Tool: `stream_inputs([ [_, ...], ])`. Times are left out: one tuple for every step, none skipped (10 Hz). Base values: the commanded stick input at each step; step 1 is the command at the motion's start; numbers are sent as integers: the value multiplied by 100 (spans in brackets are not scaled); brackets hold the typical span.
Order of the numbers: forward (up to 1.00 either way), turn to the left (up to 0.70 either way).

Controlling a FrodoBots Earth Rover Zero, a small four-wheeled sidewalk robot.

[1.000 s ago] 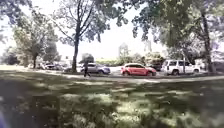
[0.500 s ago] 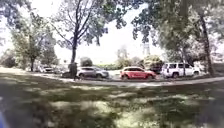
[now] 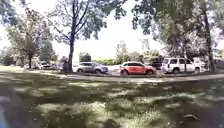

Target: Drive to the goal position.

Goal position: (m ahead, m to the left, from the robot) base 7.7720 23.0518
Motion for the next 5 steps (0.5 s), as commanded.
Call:
stream_inputs([
  [70, 0],
  [70, 0],
  [70, 0],
  [70, 0],
  [70, 7],
])
